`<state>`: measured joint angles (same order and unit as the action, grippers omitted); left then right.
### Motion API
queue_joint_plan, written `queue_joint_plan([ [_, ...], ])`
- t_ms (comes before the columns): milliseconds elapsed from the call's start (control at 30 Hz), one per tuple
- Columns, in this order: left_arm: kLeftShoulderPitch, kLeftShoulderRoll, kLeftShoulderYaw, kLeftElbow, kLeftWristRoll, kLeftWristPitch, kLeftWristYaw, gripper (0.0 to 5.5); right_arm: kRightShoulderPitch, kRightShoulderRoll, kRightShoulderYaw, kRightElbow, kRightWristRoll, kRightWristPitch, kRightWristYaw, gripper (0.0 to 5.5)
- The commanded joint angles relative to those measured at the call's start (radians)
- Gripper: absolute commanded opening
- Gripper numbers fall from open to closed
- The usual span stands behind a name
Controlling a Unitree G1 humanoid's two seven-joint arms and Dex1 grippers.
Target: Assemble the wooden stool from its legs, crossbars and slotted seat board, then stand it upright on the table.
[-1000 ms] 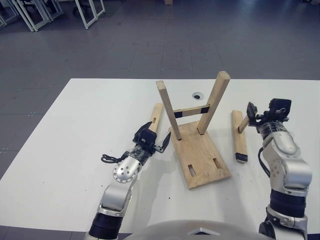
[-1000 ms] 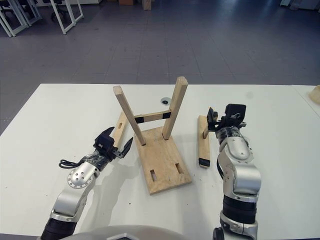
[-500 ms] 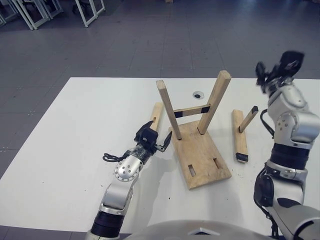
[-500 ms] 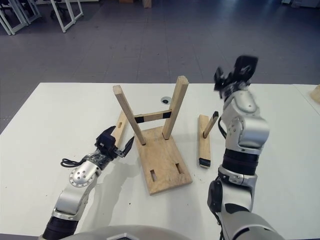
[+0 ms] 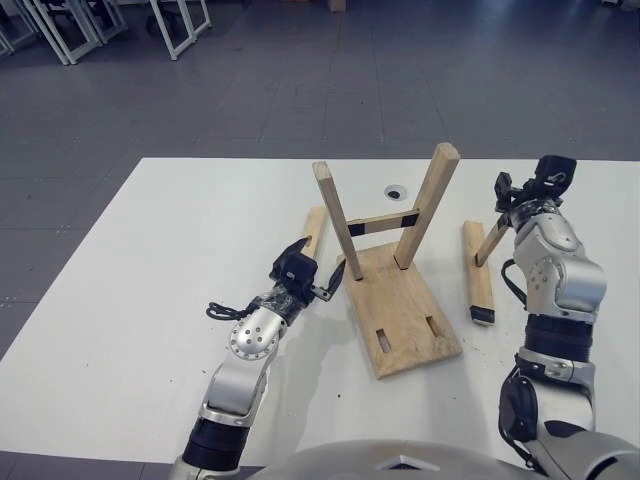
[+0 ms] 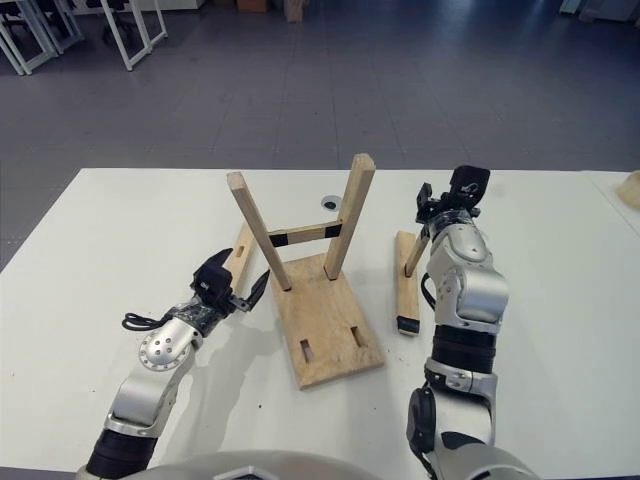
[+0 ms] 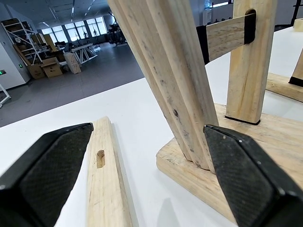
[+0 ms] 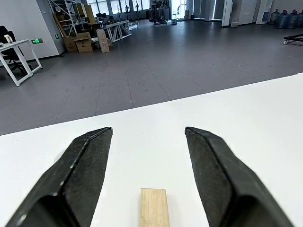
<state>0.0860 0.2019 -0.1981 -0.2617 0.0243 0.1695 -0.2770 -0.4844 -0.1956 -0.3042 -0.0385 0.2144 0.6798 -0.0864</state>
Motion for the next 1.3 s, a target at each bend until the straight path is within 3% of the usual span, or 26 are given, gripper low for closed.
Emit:
queue_joint_plan([
  [33,0.001,-0.002,-0.002,0.0,0.004,0.008,0.0,4.29,-0.048,-0.012,-0.035,-0.15,0.017,-0.054,-0.016,2.82],
  [200,0.018,0.001,0.003,-0.007,0.002,0.004,0.001,4.29,-0.016,-0.036,-0.066,-0.497,0.065,0.115,-0.045,3.49],
  [300,0.037,0.0,0.007,-0.022,0.004,0.005,0.009,4.29,0.309,0.033,-0.019,-0.745,0.084,0.287,-0.057,4.08],
  [400,0.053,-0.003,0.007,-0.041,0.007,0.015,0.018,4.29,0.668,0.065,0.073,-0.868,0.082,0.332,-0.019,4.6],
  [533,0.048,-0.002,-0.001,-0.041,0.011,0.024,0.016,4.29,0.819,0.048,0.124,-0.772,0.057,0.313,0.027,4.65],
  [867,0.023,0.01,-0.003,-0.039,0.007,0.033,-0.005,4.29,0.767,0.03,0.188,-0.449,-0.014,0.252,0.063,4.65],
  [1100,0.027,0.013,0.005,-0.034,0.001,0.03,-0.016,4.29,0.72,-0.008,0.19,-0.352,-0.055,0.207,0.083,3.17],
  [1300,0.043,-0.005,0.02,-0.02,-0.008,0.039,0.003,4.29,0.709,-0.063,0.201,-0.325,-0.07,0.191,0.127,2.23],
])
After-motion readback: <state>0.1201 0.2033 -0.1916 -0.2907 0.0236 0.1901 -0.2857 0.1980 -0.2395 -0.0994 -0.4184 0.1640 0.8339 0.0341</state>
